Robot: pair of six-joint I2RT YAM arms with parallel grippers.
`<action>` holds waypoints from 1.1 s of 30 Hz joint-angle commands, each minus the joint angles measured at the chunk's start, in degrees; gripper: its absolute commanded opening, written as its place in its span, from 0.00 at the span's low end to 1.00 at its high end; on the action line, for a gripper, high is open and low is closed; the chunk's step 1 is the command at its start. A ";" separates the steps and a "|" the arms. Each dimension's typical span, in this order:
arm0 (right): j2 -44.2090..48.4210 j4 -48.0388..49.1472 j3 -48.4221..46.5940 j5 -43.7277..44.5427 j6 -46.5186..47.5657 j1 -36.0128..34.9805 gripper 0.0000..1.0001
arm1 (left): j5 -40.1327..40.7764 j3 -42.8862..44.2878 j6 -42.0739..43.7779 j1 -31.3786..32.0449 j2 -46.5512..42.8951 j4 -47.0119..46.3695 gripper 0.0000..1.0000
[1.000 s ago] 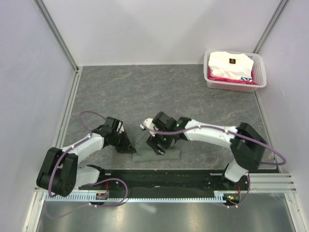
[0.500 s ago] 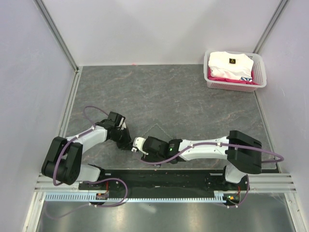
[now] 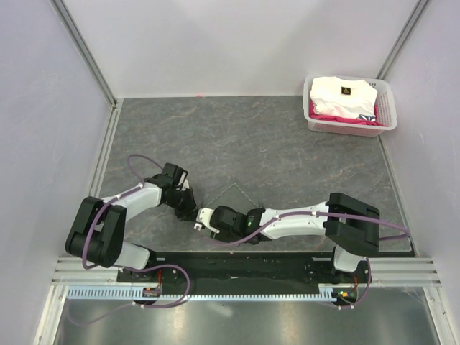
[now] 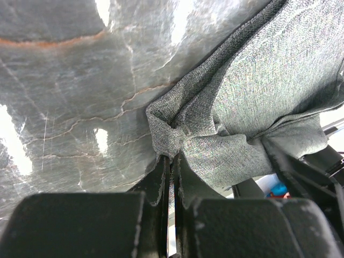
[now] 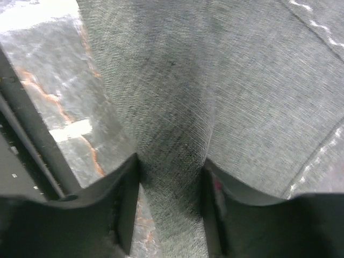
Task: Fold the napkin, place the utensils inside, and roll it up
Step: Roll the napkin with the utensil
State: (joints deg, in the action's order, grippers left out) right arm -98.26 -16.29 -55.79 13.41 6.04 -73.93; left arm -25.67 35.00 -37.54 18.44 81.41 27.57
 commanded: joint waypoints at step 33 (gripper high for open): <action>-24.26 -18.86 -14.17 -56.65 1.69 24.80 0.24 | -0.96 -5.64 1.77 -3.32 -20.23 -2.25 0.57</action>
State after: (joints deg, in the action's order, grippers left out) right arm -115.79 -27.59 -71.02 -44.45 3.68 -49.47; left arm -23.31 30.89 -35.09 15.22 61.63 29.36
